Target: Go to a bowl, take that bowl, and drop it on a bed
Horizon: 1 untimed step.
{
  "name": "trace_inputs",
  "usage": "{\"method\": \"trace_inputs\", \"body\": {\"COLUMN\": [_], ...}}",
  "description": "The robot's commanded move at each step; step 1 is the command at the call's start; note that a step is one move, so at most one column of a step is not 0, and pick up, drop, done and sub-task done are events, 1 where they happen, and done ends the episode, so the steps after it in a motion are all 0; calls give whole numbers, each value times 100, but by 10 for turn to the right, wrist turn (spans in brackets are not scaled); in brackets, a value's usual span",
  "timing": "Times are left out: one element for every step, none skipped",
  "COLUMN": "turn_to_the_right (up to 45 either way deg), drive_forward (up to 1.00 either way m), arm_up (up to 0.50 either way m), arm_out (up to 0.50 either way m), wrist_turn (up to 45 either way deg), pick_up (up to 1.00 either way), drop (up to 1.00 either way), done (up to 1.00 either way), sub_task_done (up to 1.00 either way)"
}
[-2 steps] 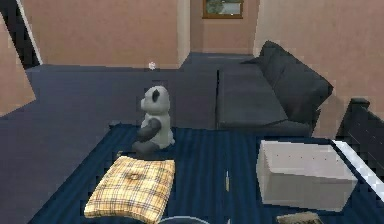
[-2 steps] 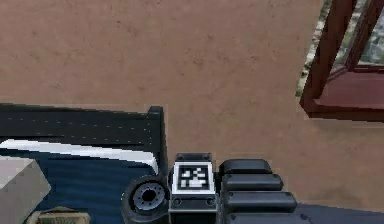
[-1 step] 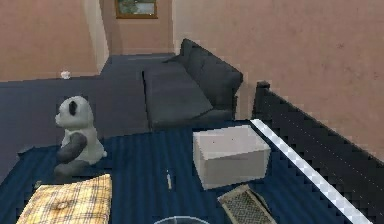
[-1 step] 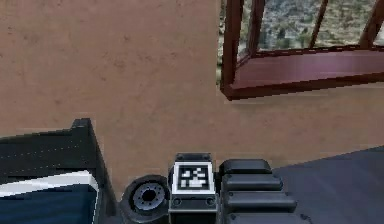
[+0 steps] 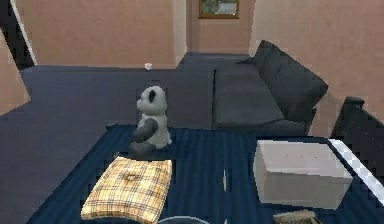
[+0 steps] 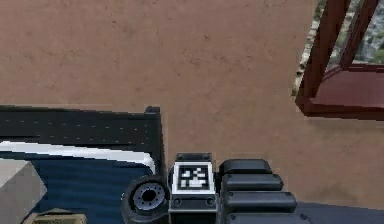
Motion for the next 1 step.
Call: {"method": "trace_inputs", "body": {"turn_to_the_right": [300], "drive_forward": [0], "arm_up": [0], "arm_out": [0], "wrist_turn": [0], "pick_up": [0], "drop": [0], "done": [0], "sub_task_done": [0]}}
